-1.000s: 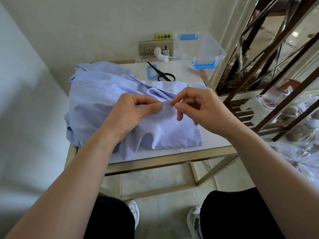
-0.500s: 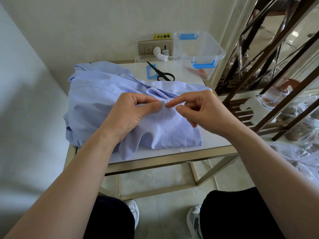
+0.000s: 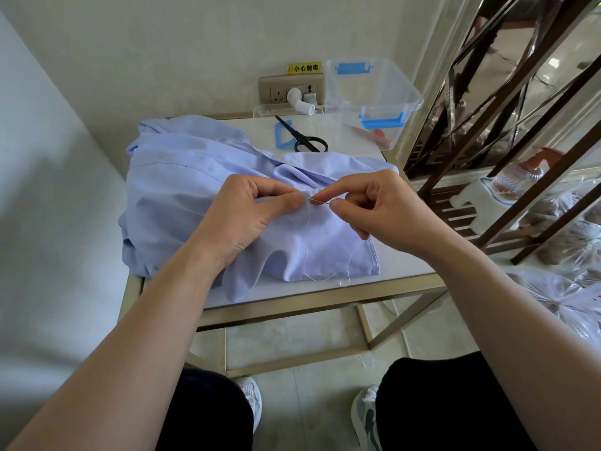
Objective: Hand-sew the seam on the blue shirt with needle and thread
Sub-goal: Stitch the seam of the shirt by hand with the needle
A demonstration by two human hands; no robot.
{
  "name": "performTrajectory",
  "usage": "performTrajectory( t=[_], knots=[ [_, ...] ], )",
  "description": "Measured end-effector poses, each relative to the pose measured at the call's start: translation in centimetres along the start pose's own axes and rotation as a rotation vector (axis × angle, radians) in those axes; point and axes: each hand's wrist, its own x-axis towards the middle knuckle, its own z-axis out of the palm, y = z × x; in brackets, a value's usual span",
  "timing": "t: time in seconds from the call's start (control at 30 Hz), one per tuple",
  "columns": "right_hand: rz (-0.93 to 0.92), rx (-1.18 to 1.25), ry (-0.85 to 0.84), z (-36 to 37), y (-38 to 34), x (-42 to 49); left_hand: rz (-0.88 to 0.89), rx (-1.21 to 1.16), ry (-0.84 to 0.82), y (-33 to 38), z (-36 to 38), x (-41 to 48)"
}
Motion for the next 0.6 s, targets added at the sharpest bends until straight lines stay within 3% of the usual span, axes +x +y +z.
performTrajectory(
  t=[0.17,0.37,0.6],
  knots=[
    [0.067,-0.051,-0.038,-0.01,-0.08,0.0,0.071,0.11,-0.024,-0.31,0.05,0.08],
    [0.142,-0.059,-0.196,0.1,-0.02,0.07,0.145,0.199,-0.073,-0.37,0.13,0.0],
    [0.146,-0.069,-0.151,0.37,-0.05,0.09,0.174,0.252,0.004,-0.69,0.28,0.42]
  ],
)
